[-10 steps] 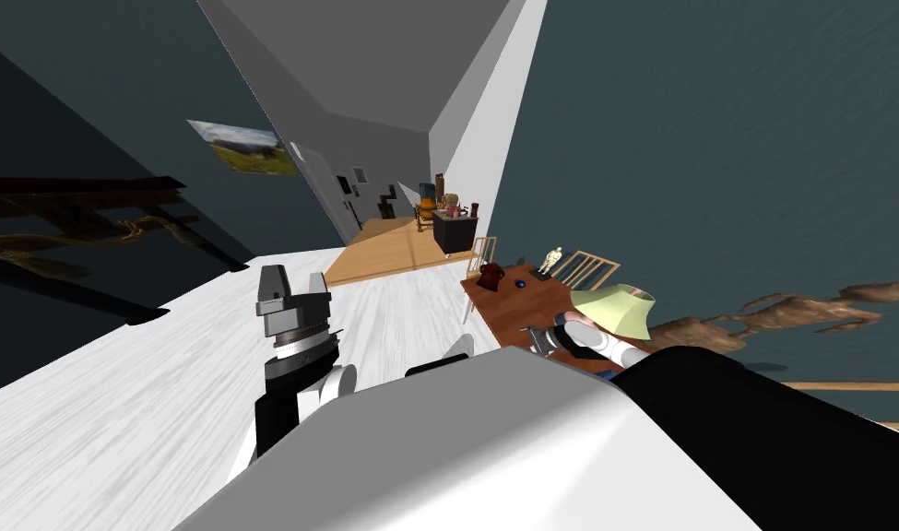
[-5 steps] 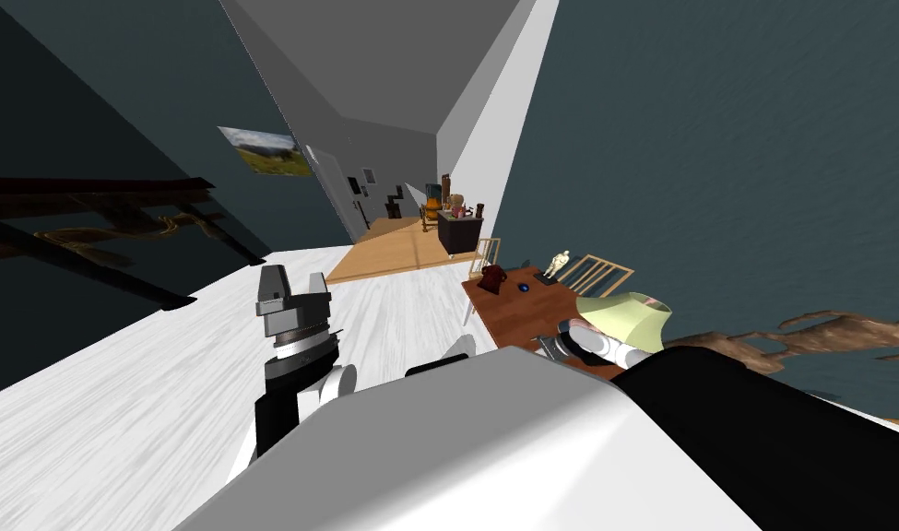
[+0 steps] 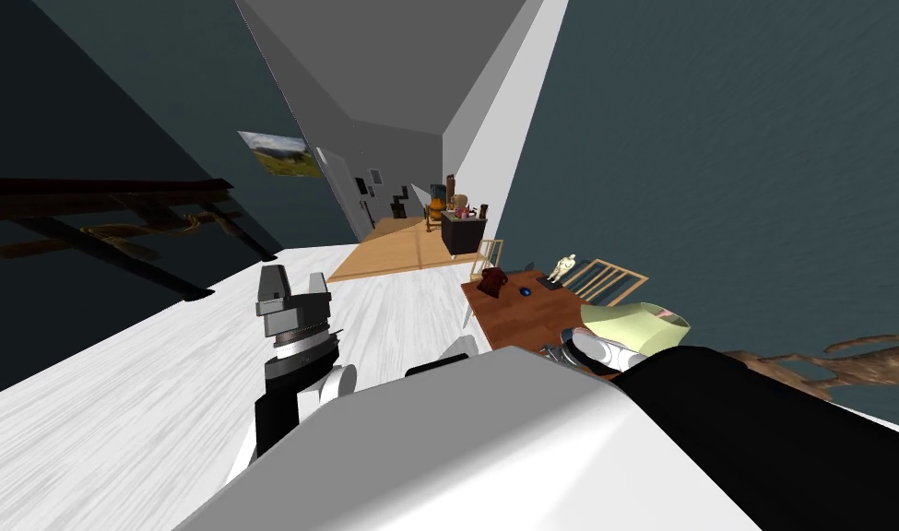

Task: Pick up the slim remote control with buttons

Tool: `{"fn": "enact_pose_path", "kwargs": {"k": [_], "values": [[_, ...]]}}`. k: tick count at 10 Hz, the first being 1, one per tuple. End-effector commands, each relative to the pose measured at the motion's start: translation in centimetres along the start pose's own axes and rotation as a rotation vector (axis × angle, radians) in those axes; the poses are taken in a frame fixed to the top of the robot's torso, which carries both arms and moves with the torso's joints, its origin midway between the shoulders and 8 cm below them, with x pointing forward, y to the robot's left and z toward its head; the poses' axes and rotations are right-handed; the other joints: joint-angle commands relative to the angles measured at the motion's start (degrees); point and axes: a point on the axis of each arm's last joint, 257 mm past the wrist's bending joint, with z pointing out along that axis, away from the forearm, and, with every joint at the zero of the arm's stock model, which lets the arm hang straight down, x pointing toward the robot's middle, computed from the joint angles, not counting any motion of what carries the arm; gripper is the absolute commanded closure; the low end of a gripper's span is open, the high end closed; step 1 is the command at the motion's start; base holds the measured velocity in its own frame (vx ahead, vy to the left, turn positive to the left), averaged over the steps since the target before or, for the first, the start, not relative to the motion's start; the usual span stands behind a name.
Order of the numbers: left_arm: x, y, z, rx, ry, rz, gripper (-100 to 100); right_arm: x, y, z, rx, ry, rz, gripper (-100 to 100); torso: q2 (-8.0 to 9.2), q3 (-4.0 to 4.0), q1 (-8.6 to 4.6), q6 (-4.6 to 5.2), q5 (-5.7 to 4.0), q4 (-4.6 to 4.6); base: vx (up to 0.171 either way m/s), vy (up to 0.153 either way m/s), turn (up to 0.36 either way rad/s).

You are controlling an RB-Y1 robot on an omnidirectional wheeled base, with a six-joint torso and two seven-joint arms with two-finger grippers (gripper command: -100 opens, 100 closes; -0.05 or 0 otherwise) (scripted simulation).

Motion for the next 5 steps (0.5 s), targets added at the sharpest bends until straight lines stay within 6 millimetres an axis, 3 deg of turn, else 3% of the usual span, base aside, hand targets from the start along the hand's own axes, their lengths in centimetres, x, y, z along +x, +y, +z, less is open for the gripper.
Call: {"fn": "enact_pose_path", "kwargs": {"k": [1,2,4,5], "values": [[0.0,0.0,0.0,0.0,0.0,0.0,0,0.0,0.0,0.0,0.0,0.0,0.0,0,0.0,0.0,0.0,0.0,0.0,0.0,0.002,-0.01,0.0],[0.0,0.0,0.0,0.0,0.0,0.0,0,-0.5,0.9,1.2,0.001,0.001,0.01,-100,0.03,0.02,0.15,0.0,0.04,0.01,0.015,-0.025,0.072],[0.0,0.0,0.0,0.0,0.0,0.0,0,-1.1,1.8,2.4,0.001,0.002,0.019,-100,-0.05,-0.03,0.12,-0.01,0.03,-0.01,0.027,-0.031,0.07],[0.0,0.0,0.0,0.0,0.0,0.0,0,-1.0,1.4,1.9,-0.001,0.0,0.015,-100,-0.04,-0.02,0.13,0.0,0.04,-0.01,0.009,-0.014,0.01]]}}
